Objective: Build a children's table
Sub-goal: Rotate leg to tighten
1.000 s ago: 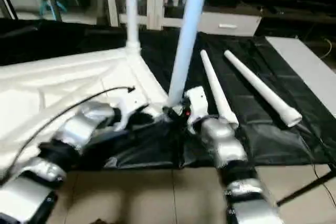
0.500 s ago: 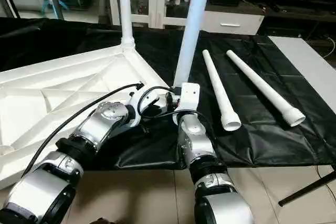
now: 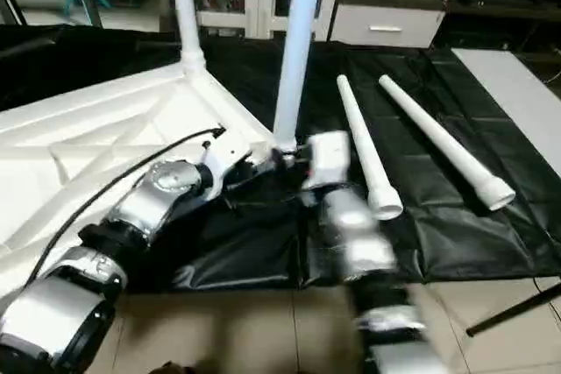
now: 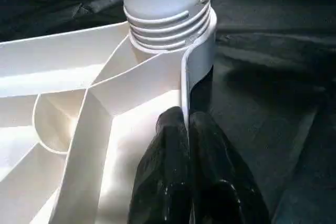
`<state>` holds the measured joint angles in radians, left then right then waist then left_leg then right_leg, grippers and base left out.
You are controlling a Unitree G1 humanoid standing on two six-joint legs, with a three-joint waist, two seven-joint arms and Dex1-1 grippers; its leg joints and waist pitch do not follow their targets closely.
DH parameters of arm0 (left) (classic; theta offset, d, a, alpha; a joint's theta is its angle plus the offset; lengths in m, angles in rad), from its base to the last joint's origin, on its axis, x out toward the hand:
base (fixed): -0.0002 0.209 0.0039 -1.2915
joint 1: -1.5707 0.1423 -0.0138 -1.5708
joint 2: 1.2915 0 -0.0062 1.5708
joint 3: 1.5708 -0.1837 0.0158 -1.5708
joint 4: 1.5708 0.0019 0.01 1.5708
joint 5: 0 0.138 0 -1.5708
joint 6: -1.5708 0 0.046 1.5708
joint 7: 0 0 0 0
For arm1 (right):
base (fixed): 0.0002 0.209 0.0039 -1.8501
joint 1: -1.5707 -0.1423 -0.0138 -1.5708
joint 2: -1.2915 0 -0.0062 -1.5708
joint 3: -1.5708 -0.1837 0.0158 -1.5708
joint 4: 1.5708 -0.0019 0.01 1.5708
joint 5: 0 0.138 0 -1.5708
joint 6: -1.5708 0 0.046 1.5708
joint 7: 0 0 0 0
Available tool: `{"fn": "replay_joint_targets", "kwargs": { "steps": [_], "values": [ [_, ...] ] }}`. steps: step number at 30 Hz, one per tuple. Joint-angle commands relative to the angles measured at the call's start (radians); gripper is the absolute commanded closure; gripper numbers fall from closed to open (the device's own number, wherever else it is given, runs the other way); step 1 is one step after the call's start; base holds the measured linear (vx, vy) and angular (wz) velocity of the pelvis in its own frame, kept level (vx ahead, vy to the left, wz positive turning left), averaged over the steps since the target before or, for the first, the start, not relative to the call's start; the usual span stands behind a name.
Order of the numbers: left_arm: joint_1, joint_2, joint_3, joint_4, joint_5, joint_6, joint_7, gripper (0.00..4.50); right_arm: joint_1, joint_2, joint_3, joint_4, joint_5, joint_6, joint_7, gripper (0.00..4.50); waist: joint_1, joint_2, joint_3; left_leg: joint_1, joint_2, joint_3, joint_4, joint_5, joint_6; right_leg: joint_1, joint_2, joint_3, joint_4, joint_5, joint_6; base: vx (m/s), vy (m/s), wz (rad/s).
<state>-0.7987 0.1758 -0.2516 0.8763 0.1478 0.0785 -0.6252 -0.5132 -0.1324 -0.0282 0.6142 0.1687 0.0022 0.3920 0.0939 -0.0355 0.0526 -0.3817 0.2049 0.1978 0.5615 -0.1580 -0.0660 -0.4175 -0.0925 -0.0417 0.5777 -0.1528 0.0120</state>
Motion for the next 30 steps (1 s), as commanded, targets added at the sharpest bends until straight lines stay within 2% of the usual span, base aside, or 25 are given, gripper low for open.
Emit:
{"fn": "replay_joint_targets", "kwargs": {
  "steps": [1, 4, 5, 6, 7, 8, 10, 11, 12, 14, 15, 17, 19, 21, 22, 24, 25, 26, 27, 28, 29, 30],
  "values": [
    [0.02, 0.014, -0.016, 0.015, 0.004, -0.037, -0.059, 4.5, 0.025, -0.029, 0.011, -0.061, 0.017, 0.056, 0.071, 0.13, 0.008, 0.001, -0.074, 0.019, 0.015, -0.006, -0.056, -0.198, 0.051, 0.058, -0.039, 0.022, -0.04, -0.044, -0.233, 0.0, 0.0, 0.0],
    [0.028, 0.022, -0.045, 0.009, 0.015, -0.106, -0.113, 4.5, 0.048, -0.056, 0.015, -0.111, 0.031, 0.083, 0.1, 0.04, 0.011, 0.002, -0.072, 0.022, 0.019, -0.007, -0.057, -0.223, 0.055, 0.054, -0.042, 0.023, -0.046, -0.094, -0.229, 0.0, 0.0, 0.0],
    [0.03, 0.025, -0.06, 0.008, 0.023, -0.144, -0.128, 4.5, 0.055, -0.062, 0.011, -0.127, 0.034, 0.093, 0.095, 0.04, 0.011, 0.002, -0.072, 0.023, 0.021, -0.008, -0.058, -0.242, 0.044, 0.052, -0.043, 0.023, -0.048, -0.129, -0.225, 0.0, 0.0, 0.0],
    [0.027, 0.019, -0.075, 0.015, 0.037, -0.192, -0.123, 4.5, 0.069, -0.069, 0.006, -0.153, 0.037, 0.108, 0.088, 0.04, 0.013, 0.006, -0.072, 0.026, 0.023, -0.008, -0.06, -0.252, 0.032, 0.049, -0.043, 0.024, -0.049, -0.144, -0.22, 0.0, 0.0, 0.0],
    [0.026, 0.019, -0.075, 0.015, 0.037, -0.193, -0.123, 4.5, 0.069, -0.07, 0.006, -0.153, 0.037, 0.108, 0.088, 0.04, 0.014, 0.005, -0.071, 0.027, 0.023, -0.008, -0.061, -0.257, 0.027, 0.048, -0.042, 0.024, -0.051, -0.147, -0.216, 0.0, 0.0, 0.0],
    [0.012, 0.0, -0.065, 0.038, 0.04, -0.209, -0.074, 4.5, 0.083, -0.07, 0.002, -0.175, 0.037, 0.12, 0.079, 0.04, 0.015, 0.01, -0.071, 0.03, 0.024, -0.009, -0.061, -0.262, 0.021, 0.046, -0.041, 0.024, -0.05, -0.145, -0.216, 0.0, 0.0, 0.0],
    [-0.011, -0.029, -0.036, 0.07, 0.029, -0.222, -0.013, 4.06, 0.104, -0.065, -0.003, -0.208, 0.039, 0.14, 0.069, 0.0, 0.023, 0.008, -0.072, 0.034, 0.023, -0.005, -0.059, -0.269, 0.011, 0.044, -0.038, 0.025, -0.049, -0.121, -0.213, 0.0, 0.0, 0.0],
    [-0.02, -0.038, -0.019, 0.08, 0.019, -0.222, 0.005, 4.06, 0.114, -0.059, -0.004, -0.222, 0.038, 0.149, 0.063, 0.0, 0.025, 0.008, -0.073, 0.034, 0.024, -0.006, -0.059, -0.271, 0.01, 0.043, -0.039, 0.025, -0.047, -0.115, -0.214, 0.0, 0.0, 0.0],
    [-0.025, -0.042, -0.01, 0.086, 0.013, -0.224, 0.011, 3.95, 0.122, -0.057, -0.003, -0.237, 0.039, 0.159, 0.061, 0.0, 0.025, 0.008, -0.073, 0.028, 0.023, -0.008, -0.06, -0.27, 0.009, 0.048, -0.041, 0.024, -0.045, -0.109, -0.217, 0.0, 0.0, 0.0],
    [-0.032, -0.046, 0.008, 0.082, 0.0, -0.252, 0.037, 3.82, 0.149, -0.049, 0.011, -0.28, 0.036, 0.174, 0.057, 0.0, 0.029, 0.005, -0.074, 0.025, 0.022, -0.01, -0.059, -0.262, 0.012, 0.05, -0.043, 0.023, -0.044, -0.099, -0.214, 0.0, 0.0, 0.0],
    [-0.033, -0.046, 0.014, 0.076, -0.005, -0.255, 0.043, 3.54, 0.157, -0.047, 0.015, -0.293, 0.035, 0.177, 0.057, 0.0, 0.028, 0.004, -0.075, 0.024, 0.022, -0.009, -0.058, -0.262, 0.015, 0.05, -0.044, 0.023, -0.044, -0.101, -0.212, 0.0, 0.0, 0.0],
    [-0.031, -0.038, 0.035, 0.049, -0.021, -0.257, 0.059, 3.51, 0.182, -0.043, 0.027, -0.33, 0.036, 0.187, 0.058, 0.0, 0.027, 0.004, -0.074, 0.022, 0.021, -0.01, -0.059, -0.264, 0.017, 0.051, -0.045, 0.023, -0.045, -0.111, -0.208, 0.0, 0.0, 0.0],
    [-0.024, -0.028, 0.054, 0.019, -0.041, -0.23, 0.046, 3.3, 0.199, -0.043, 0.034, -0.354, 0.038, 0.196, 0.057, 0.0, 0.025, 0.003, -0.073, 0.019, 0.021, -0.012, -0.06, -0.258, 0.017, 0.054, -0.046, 0.023, -0.044, -0.121, -0.201, 0.0, 0.0, 0.0],
    [0.001, -0.01, 0.087, -0.054, -0.079, -0.188, 0.008, 3.1, 0.224, -0.05, 0.048, -0.388, 0.034, 0.202, 0.067, 0.0, 0.022, 0.006, -0.072, 0.023, 0.023, -0.011, -0.059, -0.26, 0.013, 0.049, -0.044, 0.023, -0.044, -0.128, -0.209, 0.0, 0.0, 0.0],
    [0.04, 0.012, 0.104, -0.15, -0.131, -0.118, -0.071, 3.07, 0.242, -0.054, 0.053, -0.415, 0.036, 0.21, 0.077, 0.0, 0.022, 0.002, -0.071, 0.025, 0.025, -0.01, -0.059, -0.258, 0.011, 0.05, -0.046, 0.023, -0.042, -0.127, -0.217, 0.0, 0.0, 0.0],
    [0.141, 0.093, 0.101, -0.386, -0.239, 0.039, -0.279, 2.86, 0.277, -0.064, 0.06, -0.466, 0.049, 0.229, 0.105, 0.0, 0.02, 0.006, -0.07, 0.021, 0.026, -0.009, -0.061, -0.247, 0.017, 0.048, -0.043, 0.024, -0.039, -0.122, -0.226, 0.0, 0.0, 0.0],
    [0.179, 0.142, 0.081, -0.467, -0.271, 0.078, -0.348, 2.76, 0.283, -0.066, 0.061, -0.478, 0.055, 0.235, 0.114, 0.0, 0.018, -0.003, -0.071, 0.021, 0.026, -0.007, -0.06, -0.23, 0.023, 0.048, -0.04, 0.024, -0.035, -0.104, -0.233, 0.0, 0.0, 0.0],
    [0.179, 0.142, 0.081, -0.467, -0.271, 0.078, -0.348, 2.76, 0.283, -0.066, 0.061, -0.478, 0.055, 0.235, 0.114, 0.0, 0.019, 0.003, -0.071, 0.025, 0.028, -0.007, -0.06, -0.232, 0.02, 0.045, -0.04, 0.024, -0.031, -0.104, -0.237, 0.0, 0.0, 0.0],
    [0.248, 0.248, 0.049, -0.624, -0.342, 0.175, -0.467, 2.76, 0.291, -0.073, 0.065, -0.493, 0.066, 0.24, 0.135, 0.0, 0.017, 0.005, -0.07, 0.026, 0.027, -0.007, -0.061, -0.243, 0.015, 0.044, -0.039, 0.024, -0.032, -0.128, -0.231, 0.0, 0.0, 0.0],
    [0.258, 0.264, 0.044, -0.648, -0.353, 0.19, -0.484, 2.76, 0.292, -0.074, 0.065, -0.495, 0.068, 0.241, 0.138, 0.0, 0.014, 0.011, -0.066, 0.027, 0.03, -0.008, -0.068, -0.268, 0.004, 0.039, -0.038, 0.025, -0.035, -0.171, -0.219, 0.0, 0.0, 0.0],
    [0.303, 0.35, 0.031, -0.76, -0.404, 0.277, -0.543, 2.76, 0.296, -0.081, 0.076, -0.507, 0.076, 0.248, 0.165, 0.0, 0.01, 0.005, -0.062, 0.033, 0.029, -0.006, -0.07, -0.306, -0.011, 0.033, -0.032, 0.025, -0.04, -0.208, -0.208, 0.0, 0.0, 0.0],
    [0.322, 0.401, 0.022, -0.811, -0.424, 0.333, -0.57, 2.76, 0.296, -0.086, 0.088, -0.511, 0.077, 0.249, 0.185, 0.0, 0.011, 0.011, -0.061, 0.034, 0.028, -0.007, -0.073, -0.329, -0.024, 0.032, -0.031, 0.025, -0.038, -0.235, -0.199, 0.0, 0.0, 0.0]
  ]
}}
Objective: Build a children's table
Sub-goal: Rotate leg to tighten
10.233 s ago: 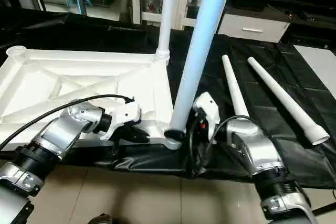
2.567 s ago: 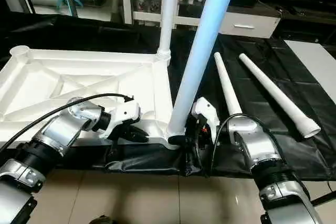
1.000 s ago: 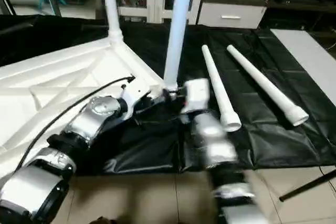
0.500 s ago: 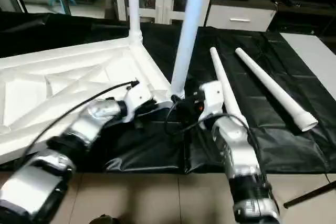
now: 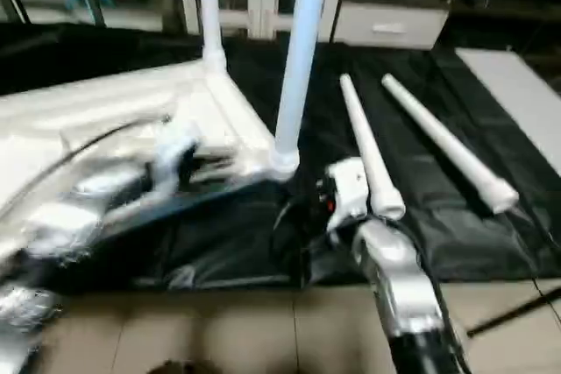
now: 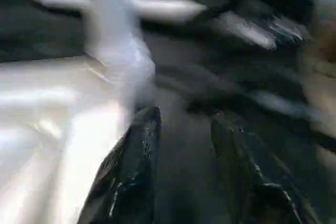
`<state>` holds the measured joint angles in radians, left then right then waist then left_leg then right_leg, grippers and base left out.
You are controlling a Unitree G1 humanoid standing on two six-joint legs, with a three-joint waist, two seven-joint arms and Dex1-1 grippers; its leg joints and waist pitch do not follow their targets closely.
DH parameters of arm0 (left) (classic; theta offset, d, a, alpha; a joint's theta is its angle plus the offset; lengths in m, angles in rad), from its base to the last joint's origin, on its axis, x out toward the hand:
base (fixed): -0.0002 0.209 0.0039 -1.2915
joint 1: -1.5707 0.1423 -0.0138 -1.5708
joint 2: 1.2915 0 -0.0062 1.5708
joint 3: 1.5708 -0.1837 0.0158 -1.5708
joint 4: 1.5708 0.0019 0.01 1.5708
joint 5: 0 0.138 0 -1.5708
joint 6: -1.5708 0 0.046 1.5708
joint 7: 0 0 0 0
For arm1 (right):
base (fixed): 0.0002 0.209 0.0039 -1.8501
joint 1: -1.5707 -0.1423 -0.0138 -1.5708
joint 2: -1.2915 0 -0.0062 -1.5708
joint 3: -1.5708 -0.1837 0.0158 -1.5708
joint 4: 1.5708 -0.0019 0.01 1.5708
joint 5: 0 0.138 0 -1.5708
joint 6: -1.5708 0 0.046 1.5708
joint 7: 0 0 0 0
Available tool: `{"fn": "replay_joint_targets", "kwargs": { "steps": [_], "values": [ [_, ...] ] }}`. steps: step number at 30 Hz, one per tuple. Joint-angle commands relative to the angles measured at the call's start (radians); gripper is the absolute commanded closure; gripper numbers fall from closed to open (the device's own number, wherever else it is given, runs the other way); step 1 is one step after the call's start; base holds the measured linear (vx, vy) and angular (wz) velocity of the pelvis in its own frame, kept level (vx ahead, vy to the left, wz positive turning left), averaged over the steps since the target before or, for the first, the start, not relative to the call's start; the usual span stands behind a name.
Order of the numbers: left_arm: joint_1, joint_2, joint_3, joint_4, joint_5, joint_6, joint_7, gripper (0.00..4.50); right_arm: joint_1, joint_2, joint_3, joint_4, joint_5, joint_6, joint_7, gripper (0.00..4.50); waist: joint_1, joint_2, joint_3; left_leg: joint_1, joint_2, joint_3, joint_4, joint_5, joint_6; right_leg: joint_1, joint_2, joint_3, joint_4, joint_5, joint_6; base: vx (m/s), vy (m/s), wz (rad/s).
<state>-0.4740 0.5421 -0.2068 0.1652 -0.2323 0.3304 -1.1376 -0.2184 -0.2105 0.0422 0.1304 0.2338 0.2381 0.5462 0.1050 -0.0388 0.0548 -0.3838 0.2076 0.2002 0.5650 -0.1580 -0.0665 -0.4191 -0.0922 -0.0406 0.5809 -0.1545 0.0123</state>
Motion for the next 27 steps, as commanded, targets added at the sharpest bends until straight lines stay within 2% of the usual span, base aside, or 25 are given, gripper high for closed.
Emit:
{"fn": "replay_joint_targets", "kwargs": {
  "steps": [1, 2, 3, 4, 7, 8, 9, 10, 11, 12, 15, 16, 17, 18, 19, 20, 24, 26, 27],
  "values": [
    [0.006, 0.055, -0.025, -0.125, -0.05, 0.112, -0.069, 2.76, 0.002, -0.01, 0.023, -0.031, 0.012, 0.015, 0.038, 0.0, 0.0, 0.017, -0.061, 0.04, 0.025, -0.008, -0.077, -0.345, -0.028, 0.028, -0.029, 0.025, -0.046, -0.25, -0.193, 0.0, 0.0, 0.0],
    [0.007, 0.056, -0.025, -0.127, -0.05, 0.114, -0.07, 2.76, 0.002, -0.01, 0.024, -0.031, 0.012, 0.015, 0.039, 0.0, -0.002, 0.017, -0.058, 0.041, 0.024, -0.007, -0.077, -0.359, -0.036, 0.025, -0.028, 0.026, -0.048, -0.264, -0.187, 0.0, 0.0, 0.0],
    [0.022, 0.079, -0.029, -0.152, -0.029, 0.152, -0.081, 2.76, 0.001, -0.01, 0.033, -0.033, 0.007, 0.015, 0.044, 0.0, 0.004, 0.013, -0.057, 0.046, 0.024, -0.008, -0.078, -0.387, -0.047, 0.023, -0.03, 0.027, -0.053, -0.298, -0.176, 0.0, 0.0, 0.0],
    [0.026, 0.078, -0.035, -0.142, 0.019, 0.149, -0.069, 2.76, -0.001, -0.009, 0.038, -0.031, 0.001, 0.014, 0.042, 0.0, 0.005, 0.01, -0.055, 0.047, 0.024, -0.008, -0.079, -0.4, -0.055, 0.021, -0.032, 0.029, -0.057, -0.322, -0.164, 0.0, 0.0, 0.0],
    [0.015, 0.056, -0.055, -0.069, 0.139, 0.088, 0.0, 2.76, -0.006, -0.003, 0.043, -0.024, -0.008, 0.014, 0.038, 0.0, 0.006, 0.009, -0.058, 0.036, 0.021, -0.014, -0.081, -0.387, -0.066, 0.03, -0.038, 0.03, -0.061, -0.353, -0.12, 0.0, 0.0, 0.0],
    [0.006, 0.065, -0.083, -0.045, 0.193, 0.063, 0.038, 2.76, -0.007, -0.002, 0.043, -0.024, -0.008, 0.015, 0.035, 0.0, 0.007, 0.008, -0.06, 0.037, 0.021, -0.016, -0.08, -0.382, -0.068, 0.03, -0.039, 0.031, -0.062, -0.355, -0.104, 0.0, 0.0, 0.0],
    [-0.006, 0.07, -0.106, -0.02, 0.23, 0.044, 0.067, 2.76, -0.008, -0.002, 0.044, -0.023, -0.01, 0.014, 0.033, 0.0, 0.007, 0.012, -0.061, 0.034, 0.019, -0.018, -0.08, -0.375, -0.069, 0.033, -0.04, 0.03, -0.059, -0.348, -0.101, 0.0, 0.0, 0.0],
    [-0.036, 0.068, -0.139, 0.016, 0.259, 0.052, 0.137, 2.76, -0.008, -0.007, 0.052, -0.02, -0.024, 0.006, 0.031, 0.0, 0.006, 0.014, -0.063, 0.033, 0.019, -0.018, -0.08, -0.366, -0.071, 0.033, -0.04, 0.029, -0.058, -0.331, -0.101, 0.0, 0.0, 0.0],
    [-0.036, 0.068, -0.139, 0.016, 0.259, 0.052, 0.137, 2.76, -0.008, -0.007, 0.052, -0.02, -0.024, 0.006, 0.031, 0.0, 0.006, 0.013, -0.065, 0.033, 0.019, -0.018, -0.079, -0.362, -0.073, 0.033, -0.037, 0.029, -0.057, -0.318, -0.102, 0.0, 0.0, 0.0],
    [-0.059, 0.052, -0.153, 0.042, 0.268, 0.062, 0.182, 2.76, -0.007, -0.009, 0.055, -0.019, -0.026, 0.003, 0.03, 0.0, 0.009, 0.015, -0.067, 0.032, 0.017, -0.017, -0.075, -0.337, -0.067, 0.035, -0.038, 0.029, -0.05, -0.267, -0.122, 0.0, 0.0, 0.0],
    [-0.09, 0.013, -0.156, 0.098, 0.302, 0.034, 0.233, 2.76, -0.007, -0.009, 0.053, -0.017, -0.024, 0.0, 0.023, 0.0, 0.012, 0.009, -0.067, 0.034, 0.016, -0.013, -0.068, -0.332, -0.058, 0.032, -0.037, 0.031, -0.051, -0.25, -0.141, 0.0, 0.0, 0.0],
    [-0.094, 0.005, -0.155, 0.107, 0.31, 0.024, 0.242, 2.76, -0.007, -0.009, 0.052, -0.017, -0.025, -0.001, 0.021, 0.0, 0.014, 0.009, -0.067, 0.028, 0.016, -0.015, -0.068, -0.329, -0.056, 0.036, -0.04, 0.03, -0.05, -0.258, -0.143, 0.0, 0.0, 0.0],
    [-0.108, -0.01, -0.158, 0.139, 0.343, 0.005, 0.273, 2.76, -0.006, -0.007, 0.049, -0.016, -0.025, -0.002, 0.018, 0.0, 0.014, 0.008, -0.068, 0.027, 0.016, -0.015, -0.068, -0.324, -0.055, 0.038, -0.04, 0.03, -0.049, -0.258, -0.142, 0.0, 0.0, 0.0],
    [-0.13, -0.022, -0.172, 0.182, 0.384, -0.032, 0.308, 2.76, -0.007, -0.006, 0.047, -0.015, -0.027, -0.004, 0.014, 0.0, 0.015, 0.02, -0.07, 0.029, 0.016, -0.017, -0.066, -0.321, -0.058, 0.037, -0.039, 0.029, -0.048, -0.251, -0.14, 0.0, 0.0, 0.0],
    [-0.13, -0.022, -0.172, 0.182, 0.384, -0.032, 0.308, 2.76, -0.007, -0.006, 0.047, -0.015, -0.027, -0.004, 0.014, 0.0, 0.011, 0.012, -0.069, 0.026, 0.015, -0.017, -0.067, -0.326, -0.057, 0.039, -0.037, 0.028, -0.051, -0.252, -0.132, 0.0, 0.0, 0.0],
    [-0.168, -0.057, -0.183, 0.256, 0.435, -0.092, 0.382, 2.76, -0.007, -0.004, 0.044, -0.014, -0.029, -0.007, 0.009, 0.0, 0.012, 0.012, -0.07, 0.027, 0.014, -0.018, -0.067, -0.326, -0.056, 0.04, -0.036, 0.027, -0.05, -0.253, -0.13, 0.0, 0.0, 0.0],
    [-0.209, -0.096, -0.198, 0.33, 0.453, -0.145, 0.479, 2.76, -0.009, -0.004, 0.042, -0.012, -0.032, -0.009, 0.004, 0.0, 0.014, 0.01, -0.073, 0.025, 0.014, -0.02, -0.064, -0.32, -0.052, 0.042, -0.038, 0.025, -0.049, -0.238, -0.134, 0.0, 0.0, 0.0],
    [-0.24, -0.117, -0.226, 0.411, 0.504, -0.197, 0.56, 2.76, -0.01, -0.005, 0.043, -0.009, -0.033, -0.01, 0.001, 0.0, 0.012, 0.007, -0.073, 0.021, 0.013, -0.02, -0.064, -0.306, -0.044, 0.044, -0.036, 0.024, -0.047, -0.223, -0.14, 0.0, 0.0, 0.0],
    [-0.265, -0.129, -0.267, 0.493, 0.567, -0.255, 0.63, 2.76, -0.011, -0.006, 0.046, -0.006, -0.035, -0.012, 0.0, 0.0, 0.014, 0.009, -0.075, 0.025, 0.013, -0.019, -0.059, -0.3, -0.04, 0.043, -0.037, 0.025, -0.046, -0.209, -0.139, 0.0, 0.0, 0.0]
  ]
}}
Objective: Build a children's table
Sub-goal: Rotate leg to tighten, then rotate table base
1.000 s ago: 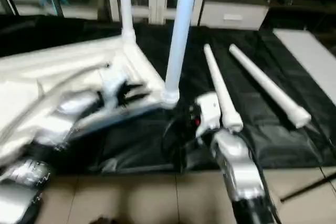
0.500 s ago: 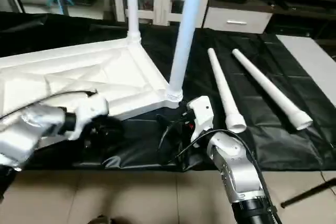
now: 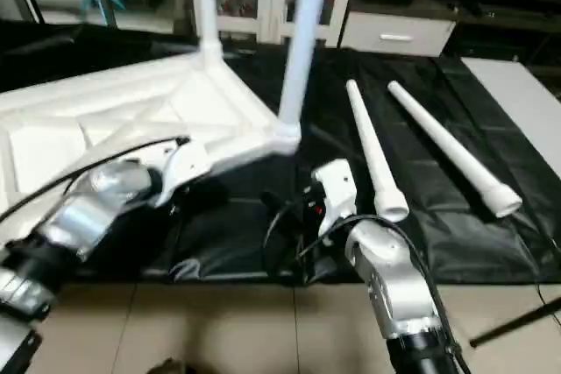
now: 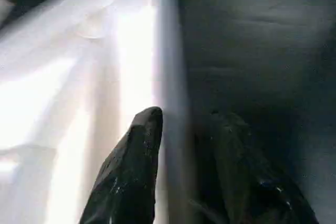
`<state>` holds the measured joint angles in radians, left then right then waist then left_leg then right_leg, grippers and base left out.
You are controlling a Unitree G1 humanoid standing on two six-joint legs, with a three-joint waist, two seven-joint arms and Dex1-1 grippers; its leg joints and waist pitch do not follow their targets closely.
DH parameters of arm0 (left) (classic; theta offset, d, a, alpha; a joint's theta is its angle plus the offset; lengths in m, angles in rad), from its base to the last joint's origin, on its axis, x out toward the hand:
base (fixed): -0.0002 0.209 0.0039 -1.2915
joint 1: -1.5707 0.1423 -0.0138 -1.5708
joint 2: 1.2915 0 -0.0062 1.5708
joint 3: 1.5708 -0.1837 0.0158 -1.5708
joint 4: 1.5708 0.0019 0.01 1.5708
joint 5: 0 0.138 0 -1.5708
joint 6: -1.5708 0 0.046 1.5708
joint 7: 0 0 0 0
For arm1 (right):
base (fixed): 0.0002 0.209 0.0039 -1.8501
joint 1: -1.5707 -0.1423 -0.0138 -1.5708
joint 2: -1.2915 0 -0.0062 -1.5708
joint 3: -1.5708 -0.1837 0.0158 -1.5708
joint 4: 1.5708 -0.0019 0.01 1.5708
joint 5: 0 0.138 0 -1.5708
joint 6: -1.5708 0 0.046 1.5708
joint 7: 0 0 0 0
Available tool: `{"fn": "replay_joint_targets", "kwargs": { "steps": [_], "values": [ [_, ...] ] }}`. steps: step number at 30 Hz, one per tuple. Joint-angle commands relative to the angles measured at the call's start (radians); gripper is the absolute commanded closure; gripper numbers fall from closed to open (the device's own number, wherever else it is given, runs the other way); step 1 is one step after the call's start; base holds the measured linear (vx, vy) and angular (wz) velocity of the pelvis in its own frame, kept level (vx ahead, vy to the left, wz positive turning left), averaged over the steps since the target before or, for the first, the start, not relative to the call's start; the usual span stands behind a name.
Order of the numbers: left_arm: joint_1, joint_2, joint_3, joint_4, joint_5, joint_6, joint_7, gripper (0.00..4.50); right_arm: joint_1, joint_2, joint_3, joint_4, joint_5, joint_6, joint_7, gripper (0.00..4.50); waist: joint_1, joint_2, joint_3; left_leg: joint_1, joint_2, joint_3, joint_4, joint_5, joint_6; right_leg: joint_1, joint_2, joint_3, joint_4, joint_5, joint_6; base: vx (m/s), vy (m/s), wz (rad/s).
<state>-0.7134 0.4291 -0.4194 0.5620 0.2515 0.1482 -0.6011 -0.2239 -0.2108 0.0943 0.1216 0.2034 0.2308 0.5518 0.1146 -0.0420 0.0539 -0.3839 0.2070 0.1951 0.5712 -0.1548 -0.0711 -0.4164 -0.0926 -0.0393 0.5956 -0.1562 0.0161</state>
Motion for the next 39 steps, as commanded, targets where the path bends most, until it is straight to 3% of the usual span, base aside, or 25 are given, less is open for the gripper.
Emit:
{"fn": "replay_joint_targets", "kwargs": {
  "steps": [1, 2, 6, 7, 9, 10, 11, 14, 15, 16, 18, 20, 21, 24, 26, 27, 31, 36, 37, 38, 39],
  "values": [
    [-0.026, -0.016, -0.054, 0.096, 0.083, -0.073, 0.094, 2.76, -0.005, -0.005, -0.006, 0.003, -0.005, -0.005, -0.006, 0.0, 0.004, 0.011, -0.073, 0.021, 0.012, -0.015, -0.067, -0.3, -0.029, 0.041, -0.034, 0.024, -0.065, -0.208, -0.134, 0.0, 0.0, 0.0],
    [-0.031, -0.027, -0.058, 0.132, 0.1, -0.103, 0.12, 2.76, -0.005, -0.006, -0.002, 0.003, -0.009, -0.007, -0.005, 0.0, 0.006, 0.013, -0.076, 0.022, 0.013, -0.016, -0.065, -0.288, -0.029, 0.044, -0.036, 0.023, -0.06, -0.191, -0.13, 0.0, 0.0, 0.0],
    [-0.035, -0.062, -0.003, 0.16, 0.09, -0.178, 0.227, 2.76, -0.004, -0.007, 0.0, 0.002, -0.009, -0.008, -0.007, 0.0, 0.007, 0.011, -0.081, 0.019, 0.014, -0.015, -0.058, -0.236, -0.014, 0.048, -0.036, 0.021, -0.046, -0.077, -0.179, 0.0, 0.0, 0.0],
    [-0.03, -0.077, 0.039, 0.14, 0.051, -0.184, 0.236, 2.76, -0.004, -0.006, 0.0, 0.0, -0.008, -0.007, -0.008, 0.0, 0.008, 0.012, -0.08, 0.02, 0.015, -0.014, -0.058, -0.236, -0.01, 0.049, -0.037, 0.021, -0.044, -0.068, -0.192, 0.0, 0.0, 0.0],
    [-0.019, -0.129, 0.215, 0.05, -0.113, -0.142, 0.268, 2.76, 0.0, -0.004, 0.001, -0.009, -0.007, -0.006, -0.008, 0.0, 0.01, 0.009, -0.079, 0.021, 0.016, -0.012, -0.056, -0.242, -0.008, 0.049, -0.04, 0.02, -0.042, -0.063, -0.224, 0.0, 0.0, 0.0],
    [-0.019, -0.129, 0.215, 0.05, -0.113, -0.142, 0.268, 2.76, 0.0, -0.004, 0.001, -0.009, -0.007, -0.006, -0.008, 0.0, 0.01, 0.01, -0.078, 0.021, 0.016, -0.012, -0.057, -0.251, -0.008, 0.049, -0.041, 0.02, -0.042, -0.072, -0.231, 0.0, 0.0, 0.0],
    [-0.025, -0.084, 0.31, -0.019, -0.17, -0.083, 0.277, 2.76, 0.003, -0.001, 0.0, -0.015, -0.004, -0.004, -0.007, 0.0, 0.008, 0.009, -0.074, 0.021, 0.016, -0.012, -0.06, -0.287, -0.009, 0.047, -0.038, 0.019, -0.046, -0.127, -0.222, 0.0, 0.0, 0.0],
    [-0.042, 0.019, 0.363, -0.01, -0.161, -0.072, 0.305, 2.76, 0.004, 0.003, 0.001, -0.018, -0.003, -0.003, -0.005, 0.0, -0.003, 0.007, -0.069, 0.019, 0.013, -0.016, -0.066, -0.335, -0.017, 0.045, -0.036, 0.018, -0.059, -0.243, -0.172, 0.0, 0.0, 0.0],
    [-0.043, 0.055, 0.368, -0.001, -0.149, -0.062, 0.302, 2.76, 0.003, 0.004, 0.003, -0.017, -0.004, -0.002, -0.005, 0.0, -0.007, -0.001, -0.068, 0.021, 0.012, -0.017, -0.067, -0.352, -0.023, 0.042, -0.035, 0.018, -0.063, -0.295, -0.144, 0.0, 0.0, 0.0],
    [-0.029, 0.154, 0.37, 0.015, -0.103, -0.023, 0.287, 2.76, 0.001, 0.007, 0.013, -0.015, -0.005, -0.002, 0.002, 0.0, -0.009, 0.003, -0.068, 0.022, 0.013, -0.02, -0.068, -0.352, -0.031, 0.04, -0.036, 0.019, -0.062, -0.315, -0.128, 0.0, 0.0, 0.0],
    [-0.014, 0.219, 0.371, 0.023, -0.071, 0.011, 0.27, 2.76, -0.001, 0.007, 0.021, -0.013, -0.008, -0.003, 0.007, 0.0, -0.016, 0.01, -0.066, 0.022, 0.013, -0.025, -0.071, -0.354, -0.041, 0.035, -0.034, 0.02, -0.058, -0.322, -0.115, 0.0, 0.0, 0.0],
    [0.02, 0.292, 0.372, 0.018, -0.038, 0.076, 0.231, 2.76, -0.005, 0.005, 0.035, -0.008, -0.013, -0.007, 0.02, 0.0, -0.015, 0.016, -0.066, 0.032, 0.016, -0.024, -0.07, -0.355, -0.054, 0.026, -0.033, 0.022, -0.059, -0.291, -0.13, 0.0, 0.0, 0.0],
    [0.044, 0.324, 0.376, 0.002, -0.016, 0.113, 0.217, 2.76, -0.007, 0.003, 0.041, -0.005, -0.017, -0.01, 0.025, 0.0, -0.014, 0.013, -0.065, 0.03, 0.017, -0.024, -0.071, -0.352, -0.054, 0.027, -0.033, 0.022, -0.054, -0.267, -0.144, 0.0, 0.0, 0.0],
    [0.111, 0.427, 0.386, -0.019, 0.045, 0.231, 0.228, 2.76, -0.014, 0.002, 0.05, 0.001, -0.02, -0.014, 0.036, 0.0, -0.011, 0.016, -0.067, 0.032, 0.018, -0.023, -0.073, -0.35, -0.059, 0.026, -0.033, 0.023, -0.048, -0.237, -0.152, 0.0, 0.0, 0.0],
    [0.129, 0.452, 0.393, -0.027, 0.051, 0.267, 0.236, 2.76, -0.016, 0.001, 0.053, 0.003, -0.021, -0.015, 0.041, 0.0, -0.005, 0.02, -0.064, 0.038, 0.019, -0.023, -0.075, -0.372, -0.068, 0.02, -0.031, 0.023, -0.052, -0.235, -0.158, 0.0, 0.0, 0.0],
    [0.146, 0.473, 0.395, -0.034, 0.054, 0.298, 0.23, 2.76, -0.017, -0.001, 0.057, 0.006, -0.023, -0.017, 0.047, 0.0, 0.002, 0.015, -0.063, 0.042, 0.02, -0.023, -0.075, -0.394, -0.075, 0.017, -0.032, 0.023, -0.05, -0.236, -0.162, 0.0, 0.0, 0.0],
    [0.219, 0.554, 0.36, -0.041, 0.069, 0.392, 0.154, 2.76, -0.017, -0.008, 0.077, 0.01, -0.032, -0.026, 0.067, 0.0, 0.003, 0.009, -0.06, 0.039, 0.019, -0.03, -0.082, -0.462, -0.083, 0.018, -0.038, 0.024, -0.059, -0.311, -0.142, 0.0, 0.0, 0.0],
    [0.261, 0.562, 0.372, -0.093, 0.08, 0.461, 0.111, 2.76, -0.017, -0.011, 0.083, 0.012, -0.031, -0.03, 0.071, 0.0, 0.008, 0.01, -0.059, 0.041, 0.021, -0.032, -0.083, -0.484, -0.088, 0.016, -0.041, 0.026, -0.062, -0.325, -0.15, 0.0, 0.0, 0.0],
    [0.295, 0.56, 0.36, -0.141, 0.055, 0.501, 0.061, 2.76, -0.018, -0.011, 0.085, 0.015, -0.033, -0.033, 0.075, 0.0, 0.007, -0.002, -0.059, 0.039, 0.02, -0.032, -0.083, -0.479, -0.084, 0.019, -0.042, 0.025, -0.062, -0.328, -0.15, 0.0, 0.0, 0.0],
    [0.299, 0.554, 0.362, -0.15, 0.042, 0.509, 0.052, 2.76, -0.018, -0.011, 0.085, 0.016, -0.033, -0.034, 0.076, 0.0, 0.011, 0.006, -0.057, 0.039, 0.021, -0.035, -0.085, -0.483, -0.087, 0.018, -0.044, 0.025, -0.062, -0.338, -0.15, 0.0, 0.0, 0.0],
    [0.318, 0.527, 0.367, -0.199, -0.014, 0.544, 0.009, 2.76, -0.019, -0.01, 0.086, 0.018, -0.034, -0.037, 0.078, 0.0, 0.01, 0.005, -0.058, 0.041, 0.021, -0.034, -0.084, -0.494, -0.09, 0.015, -0.043, 0.026, -0.063, -0.346, -0.151, 0.0, 0.0, 0.0]
  ]
}}
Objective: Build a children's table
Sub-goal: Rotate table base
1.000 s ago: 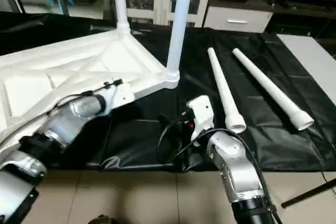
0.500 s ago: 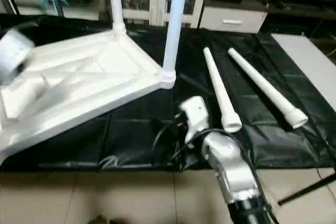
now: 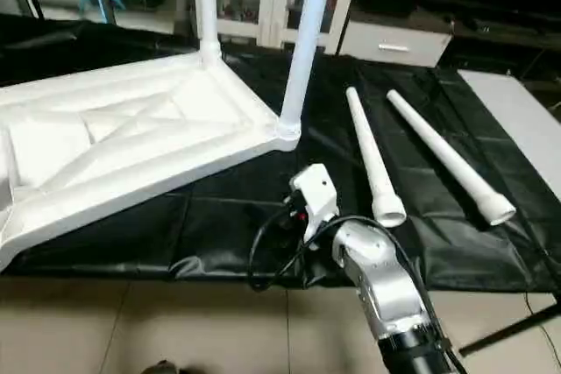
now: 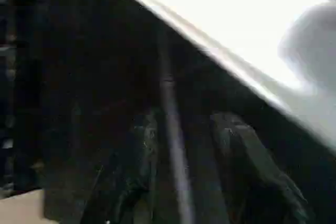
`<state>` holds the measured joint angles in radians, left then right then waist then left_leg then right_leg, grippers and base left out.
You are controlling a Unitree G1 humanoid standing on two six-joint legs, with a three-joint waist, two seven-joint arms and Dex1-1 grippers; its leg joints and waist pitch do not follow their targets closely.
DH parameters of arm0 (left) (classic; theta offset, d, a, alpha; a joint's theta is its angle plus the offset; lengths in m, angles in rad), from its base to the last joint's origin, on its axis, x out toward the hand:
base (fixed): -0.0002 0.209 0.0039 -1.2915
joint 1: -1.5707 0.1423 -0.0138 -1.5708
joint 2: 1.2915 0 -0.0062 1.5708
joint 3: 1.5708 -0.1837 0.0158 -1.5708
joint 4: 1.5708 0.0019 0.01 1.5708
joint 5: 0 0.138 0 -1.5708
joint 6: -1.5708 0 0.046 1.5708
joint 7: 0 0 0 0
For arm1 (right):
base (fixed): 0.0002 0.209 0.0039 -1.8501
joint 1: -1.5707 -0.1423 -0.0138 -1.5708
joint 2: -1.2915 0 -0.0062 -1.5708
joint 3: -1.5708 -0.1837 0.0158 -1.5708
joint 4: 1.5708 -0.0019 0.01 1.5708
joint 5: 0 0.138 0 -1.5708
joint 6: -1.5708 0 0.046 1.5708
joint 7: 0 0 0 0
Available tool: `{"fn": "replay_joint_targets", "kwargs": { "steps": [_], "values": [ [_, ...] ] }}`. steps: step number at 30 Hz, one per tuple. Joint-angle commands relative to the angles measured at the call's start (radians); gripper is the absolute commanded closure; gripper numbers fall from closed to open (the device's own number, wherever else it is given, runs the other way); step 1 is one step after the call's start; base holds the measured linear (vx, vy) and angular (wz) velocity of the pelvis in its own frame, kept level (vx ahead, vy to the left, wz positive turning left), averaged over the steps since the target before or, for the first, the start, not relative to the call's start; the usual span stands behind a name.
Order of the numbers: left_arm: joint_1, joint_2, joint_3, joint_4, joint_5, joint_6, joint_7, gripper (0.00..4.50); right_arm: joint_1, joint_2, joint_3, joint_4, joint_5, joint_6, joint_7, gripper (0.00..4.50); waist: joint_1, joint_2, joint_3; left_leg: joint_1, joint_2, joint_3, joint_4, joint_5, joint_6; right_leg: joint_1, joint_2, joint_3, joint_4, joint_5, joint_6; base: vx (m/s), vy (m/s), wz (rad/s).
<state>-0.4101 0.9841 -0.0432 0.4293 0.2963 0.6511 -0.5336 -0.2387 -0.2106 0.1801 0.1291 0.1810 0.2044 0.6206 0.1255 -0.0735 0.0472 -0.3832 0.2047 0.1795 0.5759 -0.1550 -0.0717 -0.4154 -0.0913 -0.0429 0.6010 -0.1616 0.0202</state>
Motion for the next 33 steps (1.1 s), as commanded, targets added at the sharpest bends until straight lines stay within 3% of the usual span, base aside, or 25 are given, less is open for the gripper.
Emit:
{"fn": "replay_joint_targets", "kwargs": {
  "steps": [1, 5, 7, 13, 15, 16, 20, 23, 24, 25, 26, 27, 28, 29, 30, 31, 32, 33],
  "values": [
    [0.021, -0.036, -0.009, -0.088, -0.077, 0.057, -0.073, 2.76, -0.004, -0.01, 0.0, 0.011, -0.012, -0.011, 0.01, 0.0, 0.0, 0.037, -0.051, 0.041, 0.023, -0.018, -0.088, -0.502, -0.09, 0.013, -0.044, 0.029, -0.069, -0.344, -0.159, 0.0, 0.0, 0.0],
    [0.04, -0.096, 0.004, -0.181, -0.148, 0.112, -0.135, 2.76, -0.009, -0.012, -0.003, 0.017, -0.014, -0.016, 0.012, 0.0, 0.01, 0.037, -0.05, 0.045, 0.023, -0.019, -0.089, -0.525, -0.092, 0.011, -0.042, 0.029, -0.073, -0.359, -0.154, 0.0, 0.0, 0.0],
    [0.041, -0.13, 0.008, -0.229, -0.177, 0.138, -0.166, 2.76, -0.012, -0.014, -0.006, 0.019, -0.014, -0.018, 0.01, 0.0, 0.019, 0.038, -0.047, 0.064, 0.021, -0.012, -0.083, -0.575, -0.093, -0.007, -0.039, 0.032, -0.085, -0.401, -0.148, 0.0, 0.0, 0.0],
    [0.027, -0.182, -0.027, -0.285, -0.209, 0.171, -0.189, 2.76, -0.012, -0.017, -0.007, 0.02, -0.014, -0.02, 0.006, 0.0, 0.021, 0.038, -0.047, 0.047, 0.018, -0.028, -0.092, -0.612, -0.096, 0.009, -0.044, 0.025, -0.092, -0.488, -0.105, -0.006, 0.0, 0.03],
    [0.017, -0.229, -0.046, -0.307, -0.224, 0.189, -0.187, 2.76, -0.013, -0.017, -0.009, 0.021, -0.016, -0.022, 0.0, 0.0, 0.02, 0.04, -0.047, 0.05, 0.019, -0.029, -0.092, -0.62, -0.098, 0.008, -0.044, 0.024, -0.095, -0.495, -0.107, 0.0, 0.0, 0.0],
    [0.011, -0.255, -0.056, -0.312, -0.23, 0.194, -0.184, 2.76, -0.014, -0.016, -0.011, 0.022, -0.017, -0.024, -0.005, 0.0, 0.022, 0.041, -0.045, 0.057, 0.018, -0.028, -0.089, -0.641, -0.096, 0.002, -0.045, 0.021, -0.103, -0.52, -0.105, 0.0, 0.0, 0.0],
    [-0.012, -0.336, -0.104, -0.333, -0.233, 0.215, -0.179, 2.76, -0.018, -0.014, -0.016, 0.023, -0.019, -0.026, -0.015, 0.0, 0.02, 0.04, -0.041, 0.061, 0.018, -0.032, -0.087, -0.671, -0.092, 0.002, -0.046, 0.015, -0.115, -0.59, -0.086, 0.0, 0.0, 0.0],
    [-0.042, -0.409, -0.142, -0.333, -0.246, 0.224, -0.172, 2.76, -0.017, -0.017, -0.018, 0.02, -0.026, -0.03, -0.025, 0.0, 0.012, 0.044, -0.04, 0.054, 0.018, -0.039, -0.093, -0.687, -0.096, 0.013, -0.046, 0.004, -0.121, -0.617, -0.074, 0.0, 0.0, 0.0],
    [-0.053, -0.434, -0.151, -0.326, -0.245, 0.22, -0.166, 2.76, -0.017, -0.016, -0.02, 0.019, -0.025, -0.029, -0.028, 0.0, 0.007, 0.048, -0.039, 0.058, 0.02, -0.042, -0.097, -0.715, -0.097, 0.016, -0.044, -0.008, -0.128, -0.608, -0.074, 0.0, 0.0, 0.0],
    [-0.053, -0.434, -0.151, -0.326, -0.245, 0.22, -0.166, 2.76, -0.017, -0.016, -0.02, 0.019, -0.025, -0.029, -0.028, 0.0, 0.007, 0.048, -0.039, 0.058, 0.02, -0.042, -0.097, -0.715, -0.097, 0.016, -0.044, -0.008, -0.128, -0.608, -0.074, 0.0, 0.0, 0.0],
    [-0.064, -0.455, -0.16, -0.315, -0.24, 0.214, -0.158, 2.76, -0.017, -0.016, -0.021, 0.019, -0.024, -0.028, -0.031, 0.0, 0.001, 0.05, -0.037, 0.052, 0.021, -0.046, -0.102, -0.739, -0.097, 0.026, -0.043, -0.021, -0.129, -0.611, -0.07, -0.051, 0.03, -0.06],
    [-0.083, -0.494, -0.177, -0.288, -0.232, 0.197, -0.149, 2.76, -0.019, -0.017, -0.024, 0.019, -0.024, -0.027, -0.037, 0.0, -0.006, 0.066, -0.033, 0.05, 0.028, -0.05, -0.117, -0.796, -0.103, 0.035, -0.034, -0.038, -0.125, -0.6, -0.067, 0.0, 0.0, 0.0],
    [-0.093, -0.511, -0.184, -0.276, -0.232, 0.188, -0.149, 2.76, -0.02, -0.018, -0.025, 0.017, -0.026, -0.027, -0.04, 0.0, -0.007, 0.063, -0.034, 0.033, 0.038, -0.05, -0.138, -0.828, -0.099, 0.06, -0.028, -0.044, -0.097, -0.542, -0.077, 0.0, 0.0, 0.0],
    [-0.096, -0.518, -0.186, -0.271, -0.232, 0.185, -0.147, 2.76, -0.02, -0.019, -0.026, 0.017, -0.026, -0.026, -0.04, 0.0, -0.003, 0.064, -0.033, 0.025, 0.042, -0.045, -0.152, -0.842, -0.097, 0.068, -0.022, -0.044, -0.081, -0.518, -0.082, -0.061, 0.022, -0.09],
    [-0.108, -0.54, -0.189, -0.258, -0.231, 0.178, -0.137, 2.76, -0.019, -0.022, -0.03, 0.013, -0.025, -0.025, -0.043, 0.0, 0.007, 0.076, -0.029, 0.008, 0.049, -0.02, -0.181, -0.869, -0.093, 0.077, -0.008, -0.045, -0.033, -0.46, -0.101, -0.105, -0.022, 0.04],
    [-0.115, -0.551, -0.195, -0.253, -0.231, 0.17, -0.131, 2.76, -0.019, -0.023, -0.034, 0.012, -0.026, -0.025, -0.047, 0.0, 0.032, 0.066, -0.021, -0.027, 0.06, 0.015, -0.222, -0.865, -0.069, 0.098, 0.011, -0.038, 0.048, -0.451, -0.093, -0.105, -0.022, 0.04],
    [-0.119, -0.558, -0.199, -0.249, -0.231, 0.166, -0.126, 2.76, -0.018, -0.024, -0.036, 0.011, -0.026, -0.025, -0.05, 0.0, 0.061, 0.06, -0.027, -0.036, 0.06, 0.036, -0.227, -0.842, -0.067, 0.11, 0.011, -0.019, 0.097, -0.449, -0.081, -0.082, -0.068, 0.21],
    [-0.125, -0.577, -0.194, -0.243, -0.233, 0.153, -0.112, 2.76, -0.016, -0.025, -0.04, 0.01, -0.027, -0.026, -0.052, 0.0, 0.05, 0.004, -0.024, 0.071, 0.015, 0.044, -0.074, -0.631, -0.071, -0.022, -0.038, 0.044, -0.075, -0.805, -0.005, -0.048, -0.137, 0.27]
  ]
}}
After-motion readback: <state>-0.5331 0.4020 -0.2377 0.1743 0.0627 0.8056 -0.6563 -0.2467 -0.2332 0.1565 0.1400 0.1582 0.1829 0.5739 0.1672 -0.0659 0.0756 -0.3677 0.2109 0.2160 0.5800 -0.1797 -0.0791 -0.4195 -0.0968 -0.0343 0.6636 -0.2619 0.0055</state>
